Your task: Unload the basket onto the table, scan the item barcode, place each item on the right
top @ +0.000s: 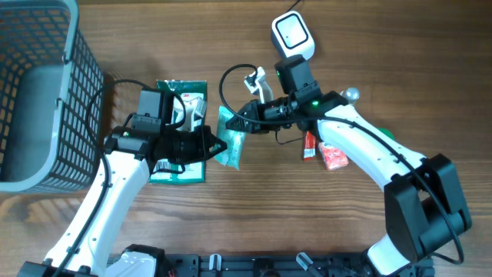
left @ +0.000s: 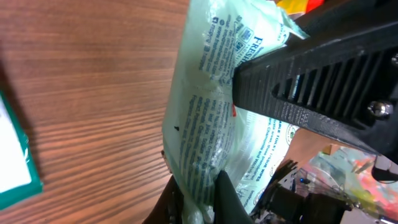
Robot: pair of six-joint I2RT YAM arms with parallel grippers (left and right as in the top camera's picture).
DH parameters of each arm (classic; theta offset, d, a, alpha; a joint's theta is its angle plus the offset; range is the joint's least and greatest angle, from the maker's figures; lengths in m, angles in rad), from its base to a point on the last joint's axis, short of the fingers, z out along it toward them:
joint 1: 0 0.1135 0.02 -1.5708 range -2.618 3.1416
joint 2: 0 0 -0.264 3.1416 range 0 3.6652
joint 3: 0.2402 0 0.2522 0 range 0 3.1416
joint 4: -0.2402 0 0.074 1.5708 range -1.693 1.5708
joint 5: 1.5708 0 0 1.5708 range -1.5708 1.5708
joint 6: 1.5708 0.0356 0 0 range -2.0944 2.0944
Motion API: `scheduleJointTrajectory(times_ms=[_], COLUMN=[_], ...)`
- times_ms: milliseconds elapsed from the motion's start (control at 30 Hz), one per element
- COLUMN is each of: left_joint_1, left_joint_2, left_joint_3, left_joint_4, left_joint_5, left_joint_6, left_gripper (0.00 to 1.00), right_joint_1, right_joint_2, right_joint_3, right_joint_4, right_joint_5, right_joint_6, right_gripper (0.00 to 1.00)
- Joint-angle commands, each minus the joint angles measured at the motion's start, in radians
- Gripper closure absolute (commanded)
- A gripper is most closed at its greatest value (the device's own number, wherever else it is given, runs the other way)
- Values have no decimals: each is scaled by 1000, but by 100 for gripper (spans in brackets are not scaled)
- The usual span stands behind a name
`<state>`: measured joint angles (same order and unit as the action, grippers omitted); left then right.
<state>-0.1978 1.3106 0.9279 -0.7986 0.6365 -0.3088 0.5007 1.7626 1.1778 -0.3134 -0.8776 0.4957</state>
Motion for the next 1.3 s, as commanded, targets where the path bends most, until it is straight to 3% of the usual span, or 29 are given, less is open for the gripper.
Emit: scheduleJointTrajectory(times_ms=[0,367,567,700,1033,1267], left_joint_1=[-2,-2,-2,-2,-2,-2], left_joint_2=[0,0,0,0,1,2], left_joint_3=[2,2,2,2,-15,-28], left_joint_4=[-44,-63,-80,-86,-100,-93], left_joint_5=[-137,-164,-164,-170,-412,-429], left_joint_6=[17,17,17,18,16,16], left_gripper=[95,80,83,96,96,96], right_joint_1=[-4,-4,-5,-5,-5,0], right_joint_2=[-19,-19,-19,-19,-19,-18], right_joint_3=[-2,-2,-2,-2,-2,-2], right_joint_4=[6,6,6,13,14,-2], right_joint_5=[-10,-13,-14,-52,-41,30], right_joint_6=[-17,-18,-18,-18,-24,-21], right_gripper=[96,96,96,96,96,96])
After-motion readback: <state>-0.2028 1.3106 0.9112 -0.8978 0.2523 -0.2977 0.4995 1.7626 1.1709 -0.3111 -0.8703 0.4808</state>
